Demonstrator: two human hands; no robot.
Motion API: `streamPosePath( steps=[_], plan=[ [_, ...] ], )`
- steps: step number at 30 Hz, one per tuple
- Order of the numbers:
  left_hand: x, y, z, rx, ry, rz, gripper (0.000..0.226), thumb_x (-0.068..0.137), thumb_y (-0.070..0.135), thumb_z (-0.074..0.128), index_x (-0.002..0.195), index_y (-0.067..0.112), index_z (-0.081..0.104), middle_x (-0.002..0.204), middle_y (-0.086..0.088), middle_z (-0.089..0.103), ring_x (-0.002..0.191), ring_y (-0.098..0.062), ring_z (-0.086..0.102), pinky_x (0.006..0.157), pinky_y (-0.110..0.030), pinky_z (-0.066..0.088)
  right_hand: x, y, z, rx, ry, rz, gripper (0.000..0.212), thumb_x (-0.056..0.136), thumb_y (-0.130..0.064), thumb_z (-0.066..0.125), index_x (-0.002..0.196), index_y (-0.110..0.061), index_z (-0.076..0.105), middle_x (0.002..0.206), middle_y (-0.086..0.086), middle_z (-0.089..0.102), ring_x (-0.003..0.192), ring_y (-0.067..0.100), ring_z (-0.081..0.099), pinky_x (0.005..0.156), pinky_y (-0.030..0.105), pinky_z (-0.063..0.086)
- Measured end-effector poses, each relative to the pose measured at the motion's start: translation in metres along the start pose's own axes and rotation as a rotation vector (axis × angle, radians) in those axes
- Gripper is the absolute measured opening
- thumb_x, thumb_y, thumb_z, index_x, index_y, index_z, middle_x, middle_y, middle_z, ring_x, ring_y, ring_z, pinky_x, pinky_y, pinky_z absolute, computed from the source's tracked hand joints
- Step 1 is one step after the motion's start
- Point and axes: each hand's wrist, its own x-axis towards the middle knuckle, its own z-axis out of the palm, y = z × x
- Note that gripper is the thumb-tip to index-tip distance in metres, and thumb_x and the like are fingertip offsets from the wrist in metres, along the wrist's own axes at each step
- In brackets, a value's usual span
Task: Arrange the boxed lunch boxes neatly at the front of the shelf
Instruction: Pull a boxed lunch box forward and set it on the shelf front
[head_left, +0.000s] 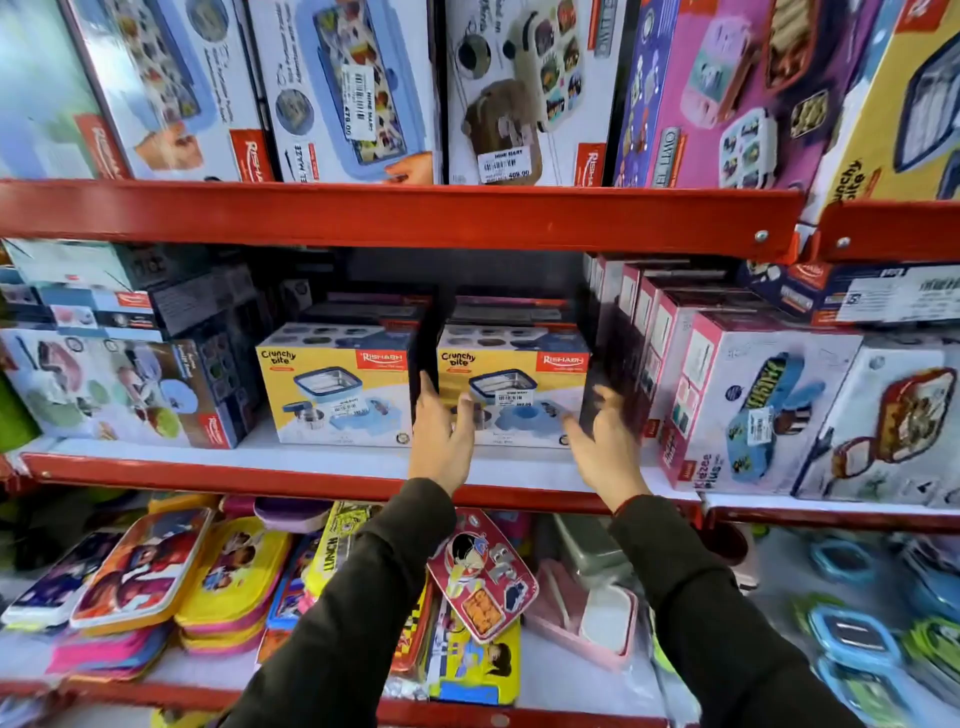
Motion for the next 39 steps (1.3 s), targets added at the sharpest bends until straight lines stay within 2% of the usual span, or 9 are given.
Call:
streamPosePath(
  steps=[7,11,15,20,25,29,33,35,39],
  plan=[
    [-0.004,-0.01,-0.01,-0.035,-0.089,-0.117,0.073,0.103,0.039,0.057,0.163,0.011,0.026,0.156,-0.012,0.048,0.135,-0.02,0.052,0.109,-0.025,0.034,-0.004,0.007,-0.009,-0.028,-0.126,0.035,0.079,0.089,-0.023,0.076,0.155,-0.015,0.034,0.155,0.012,0.053,0.143,0.033,0.05,0.117,0.048,0.039],
    [-0.014,-0.004,-0.028,-0.053,-0.115,-0.098,0.1,0.087,0.056,0.073,0.165,0.024,0.02,0.148,-0.003,0.038,0.129,-0.015,0.045,0.114,-0.03,0.034,-0.011,0.016,-0.02,0.045,-0.115,-0.068,0.105,0.072,-0.02,0.089,0.158,-0.026,0.03,0.16,0.005,0.041,0.149,0.023,0.04,0.124,0.047,0.035],
    [-0.019,-0.005,-0.039,0.086,-0.163,-0.015,0.117,0.079,0.032,0.09,0.166,0.029,0.013,0.154,-0.003,0.031,0.14,-0.02,0.043,0.125,-0.038,0.034,-0.018,0.015,-0.026,0.11,-0.016,-0.143,0.095,0.077,-0.011,0.087,0.156,-0.027,0.036,0.153,0.006,0.044,0.141,0.025,0.049,0.121,0.045,0.04],
    [-0.019,-0.001,-0.045,0.02,-0.085,0.097,0.08,0.091,0.007,0.076,0.158,0.024,0.034,0.146,0.006,0.047,0.132,-0.023,0.055,0.115,-0.051,0.049,-0.022,0.016,-0.037,0.221,0.024,-0.148,0.08,0.075,-0.028,0.091,0.143,-0.035,0.048,0.142,-0.001,0.062,0.132,0.02,0.06,0.113,0.053,0.05],
    [-0.021,0.009,-0.047,-0.09,-0.036,0.114,0.047,0.098,0.021,0.071,0.139,0.021,0.048,0.132,0.012,0.061,0.116,0.011,0.06,0.109,-0.039,0.054,-0.024,0.009,-0.04,0.336,0.095,-0.122,0.057,0.07,-0.053,0.085,0.118,-0.035,0.059,0.114,-0.014,0.074,0.11,0.013,0.072,0.105,0.048,0.057],
    [-0.02,0.009,-0.045,-0.129,-0.104,0.126,0.066,0.09,0.017,0.076,0.146,0.02,0.04,0.148,0.001,0.054,0.137,-0.015,0.056,0.119,-0.035,0.045,-0.022,0.001,-0.039,0.361,0.167,-0.106,0.058,0.073,-0.068,0.077,0.113,-0.029,0.062,0.108,-0.013,0.076,0.104,0.007,0.073,0.099,0.042,0.06],
    [-0.015,0.006,-0.044,-0.068,-0.088,0.157,0.064,0.092,0.002,0.066,0.146,0.022,0.037,0.145,0.006,0.053,0.138,-0.023,0.056,0.12,-0.04,0.044,-0.018,0.0,-0.039,0.389,0.08,-0.118,0.051,0.084,-0.033,0.083,0.129,-0.025,0.061,0.114,-0.011,0.076,0.102,0.003,0.074,0.088,0.018,0.059],
    [-0.012,0.006,-0.043,-0.066,-0.042,0.148,0.055,0.097,0.0,0.063,0.143,0.02,0.039,0.142,0.003,0.056,0.13,-0.022,0.062,0.115,-0.037,0.049,-0.014,0.006,-0.039,0.337,0.03,-0.129,0.067,0.08,-0.023,0.087,0.14,-0.023,0.055,0.126,0.001,0.073,0.109,0.015,0.073,0.092,0.024,0.059],
    [-0.006,0.008,-0.039,-0.056,0.021,0.133,0.041,0.1,0.01,0.066,0.135,0.018,0.047,0.133,0.0,0.066,0.112,0.003,0.066,0.091,-0.009,0.053,-0.01,0.006,-0.038,0.269,0.019,-0.143,0.083,0.078,-0.019,0.089,0.149,-0.027,0.047,0.139,0.001,0.063,0.118,0.019,0.066,0.098,0.036,0.059]
  ],
)
